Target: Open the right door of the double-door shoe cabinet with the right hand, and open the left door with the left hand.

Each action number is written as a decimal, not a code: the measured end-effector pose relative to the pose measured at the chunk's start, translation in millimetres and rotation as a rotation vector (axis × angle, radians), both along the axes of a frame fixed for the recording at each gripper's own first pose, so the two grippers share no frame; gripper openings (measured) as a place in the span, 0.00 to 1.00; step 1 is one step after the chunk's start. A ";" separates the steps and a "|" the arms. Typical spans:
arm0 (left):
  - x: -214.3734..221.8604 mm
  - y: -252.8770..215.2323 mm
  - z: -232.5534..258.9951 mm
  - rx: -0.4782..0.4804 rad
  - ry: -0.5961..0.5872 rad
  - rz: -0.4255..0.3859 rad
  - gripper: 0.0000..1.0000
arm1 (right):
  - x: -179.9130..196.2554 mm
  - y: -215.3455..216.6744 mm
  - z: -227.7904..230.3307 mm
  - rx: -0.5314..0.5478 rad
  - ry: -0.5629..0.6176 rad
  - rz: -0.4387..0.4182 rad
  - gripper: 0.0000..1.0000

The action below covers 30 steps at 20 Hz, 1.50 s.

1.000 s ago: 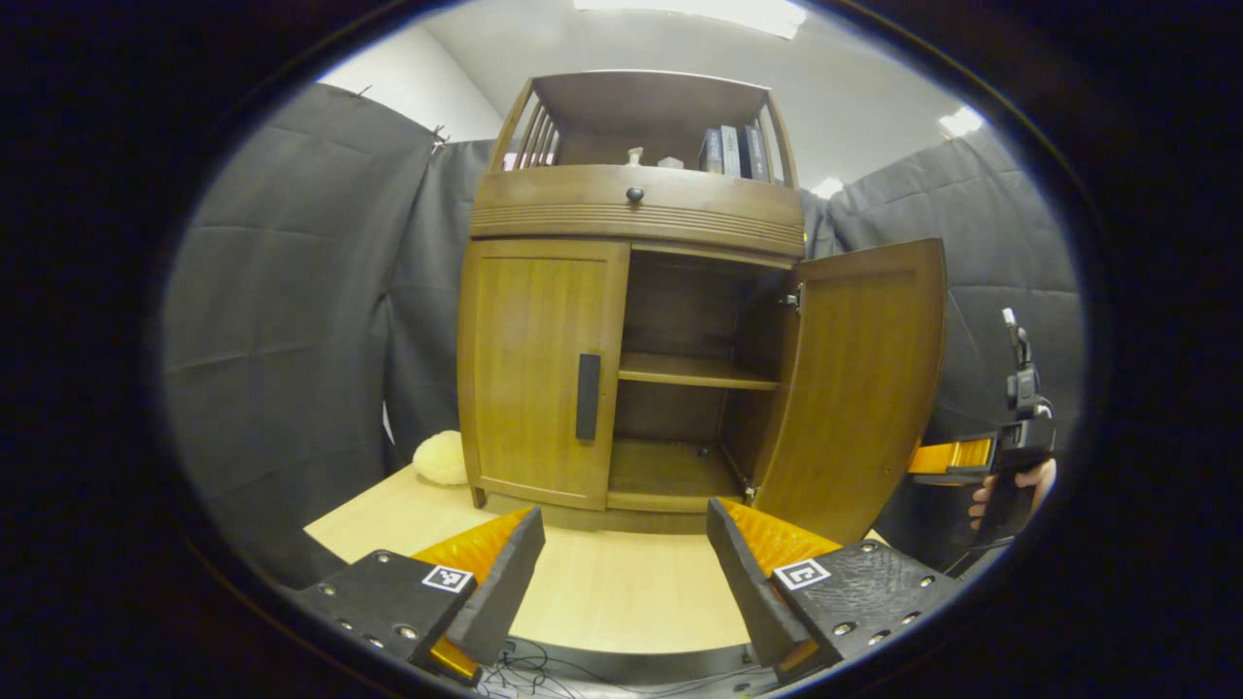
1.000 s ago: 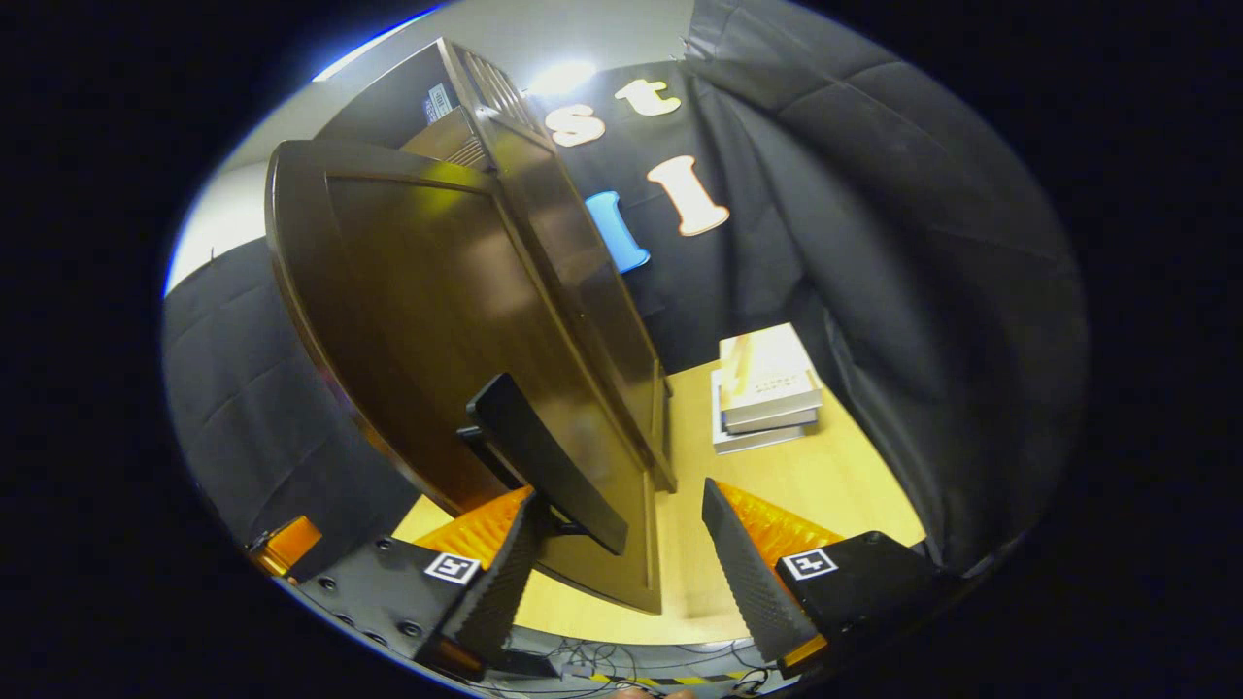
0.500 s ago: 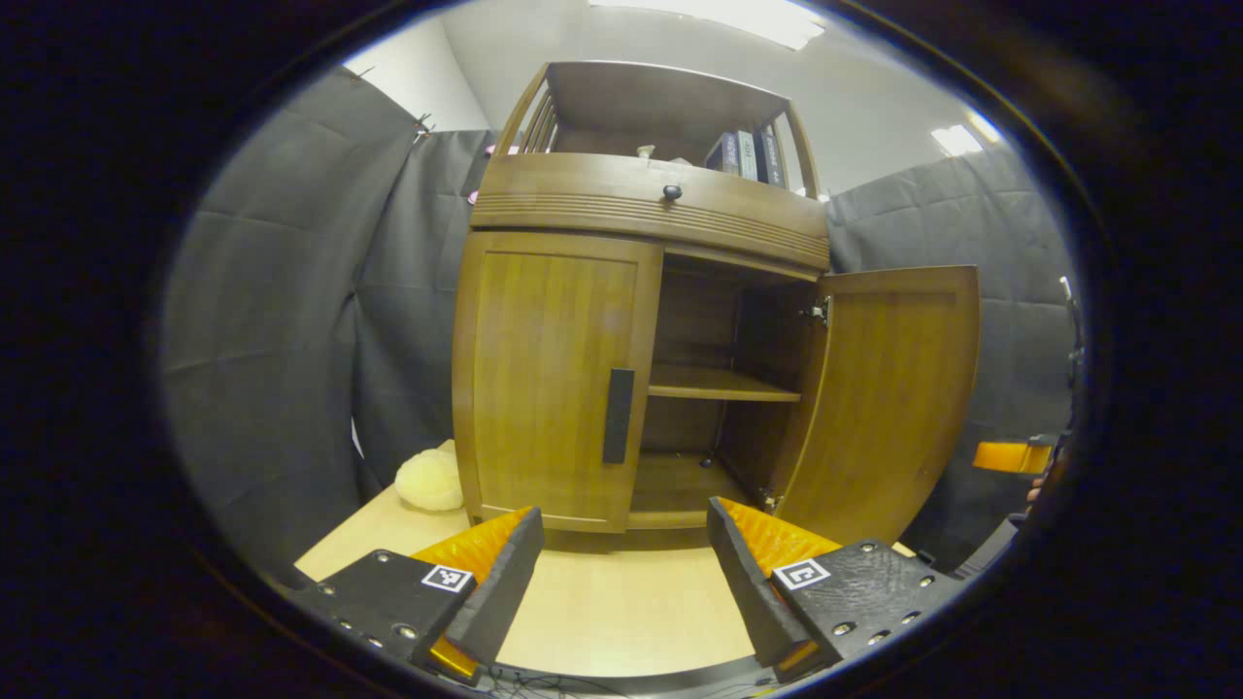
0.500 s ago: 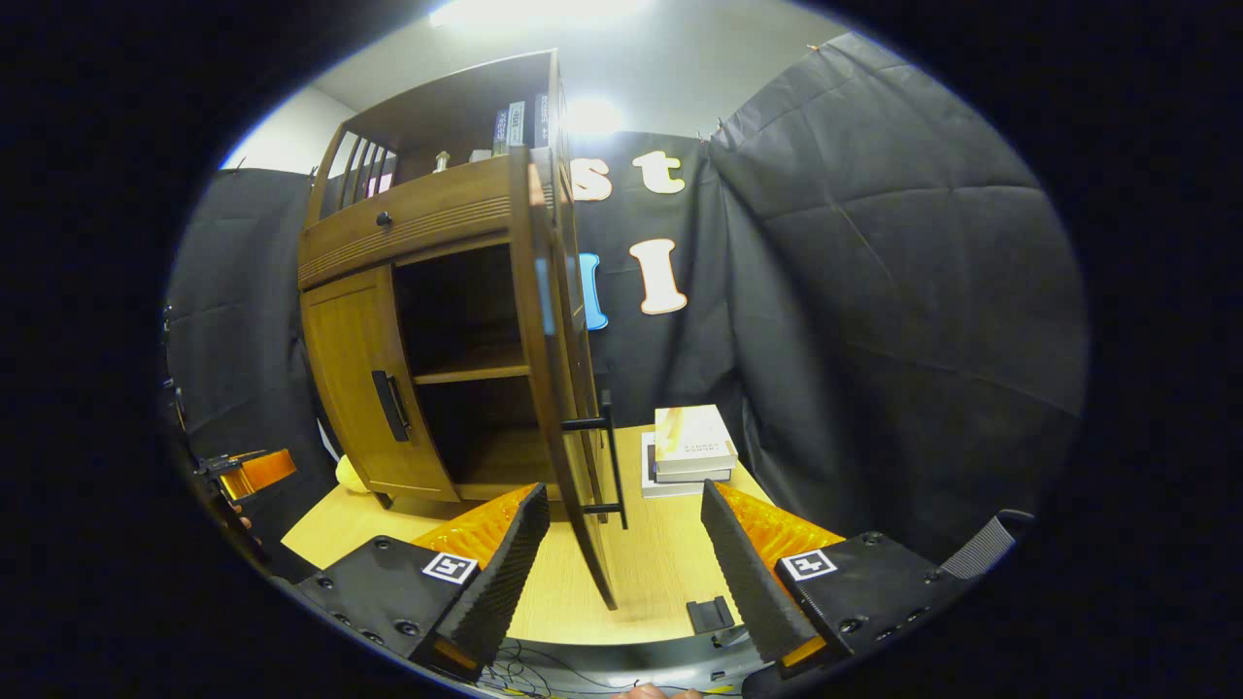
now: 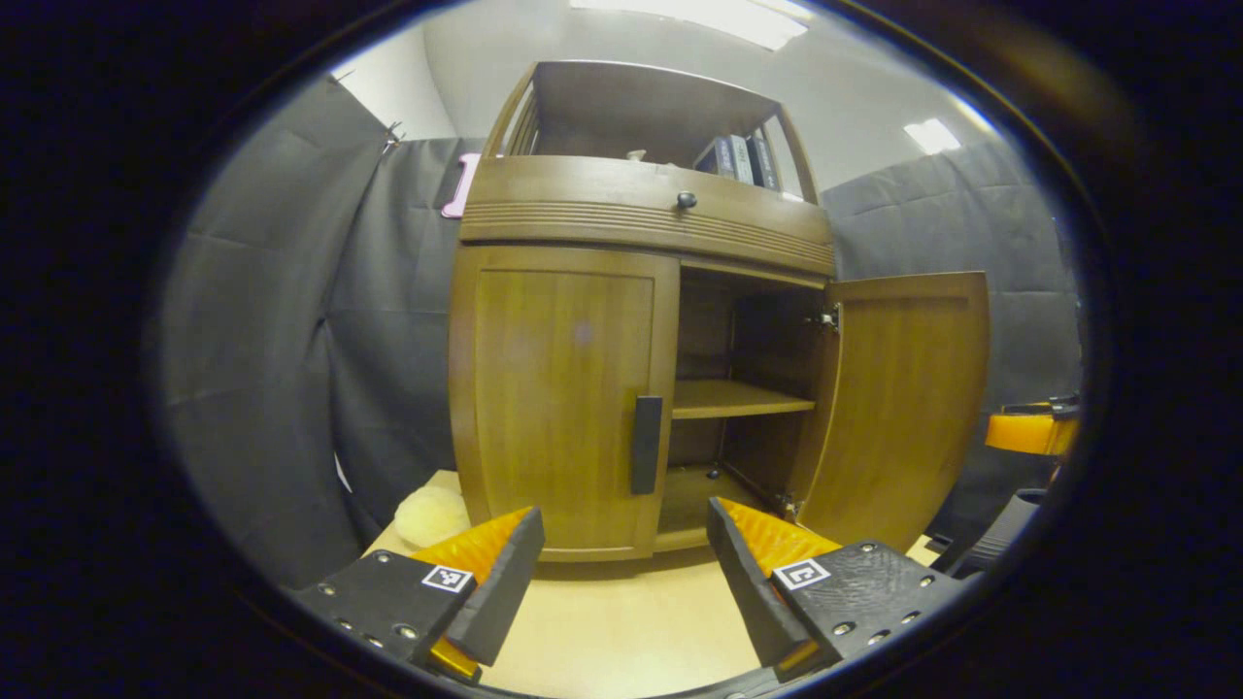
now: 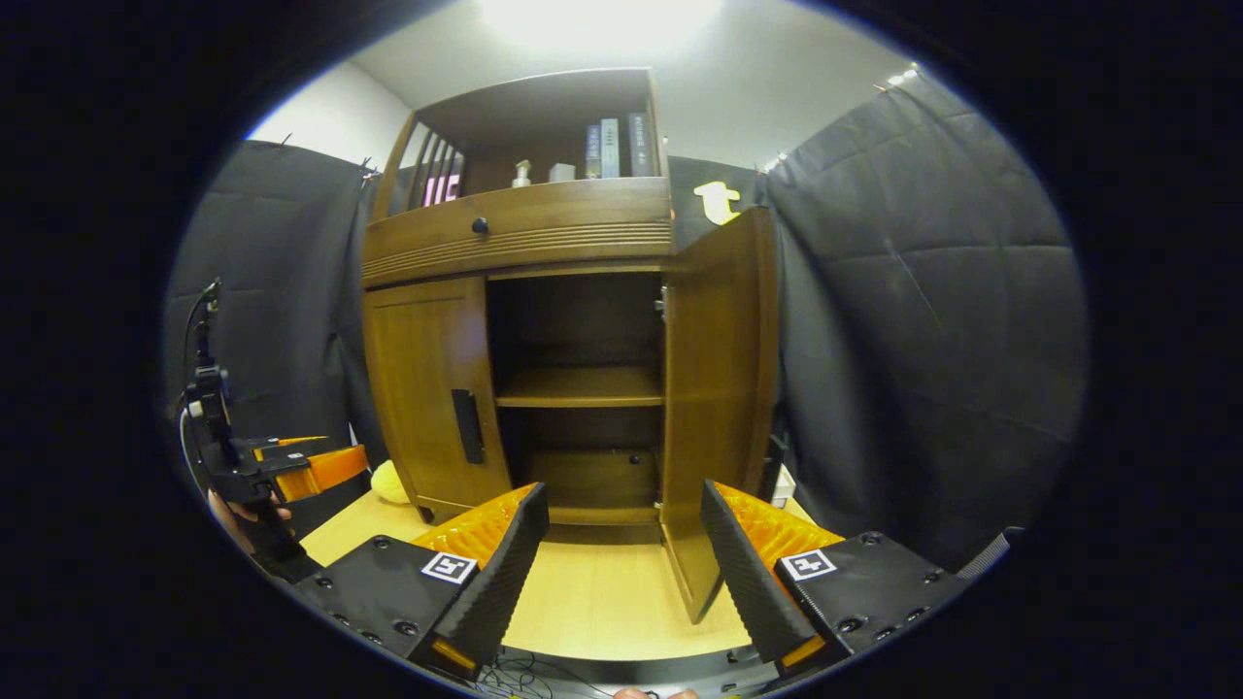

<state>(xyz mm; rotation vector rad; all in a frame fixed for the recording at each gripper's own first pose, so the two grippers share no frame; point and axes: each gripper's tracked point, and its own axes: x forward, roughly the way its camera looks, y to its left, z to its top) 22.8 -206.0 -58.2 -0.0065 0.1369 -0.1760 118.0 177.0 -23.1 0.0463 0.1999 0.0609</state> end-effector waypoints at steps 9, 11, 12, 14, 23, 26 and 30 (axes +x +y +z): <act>43.3 -6.6 1.6 -0.005 0.003 0.003 0.98 | 83.3 64.3 -10.9 0.061 -0.049 0.079 0.93; 52.1 -6.1 0.8 0.017 0.006 0.002 0.97 | 97.3 67.1 -19.6 0.044 -0.044 0.092 0.98; 56.1 -6.1 -0.4 0.026 0.007 0.006 0.97 | 102.7 69.2 -22.0 0.044 -0.039 0.098 0.98; 65.1 -5.5 -4.2 0.037 0.020 0.014 0.97 | 114.7 70.1 -25.8 0.057 -0.028 0.112 0.93; 86.0 -17.2 -27.3 0.081 0.079 -0.008 0.84 | 156.7 74.6 -49.9 0.067 0.019 0.154 0.93; 90.8 -12.8 -28.8 0.089 0.079 0.020 0.71 | 161.6 74.7 -53.3 0.061 0.026 0.152 1.00; 94.9 -19.7 -32.7 -0.003 0.085 0.094 0.44 | 176.4 71.8 -55.8 0.052 0.030 0.156 0.93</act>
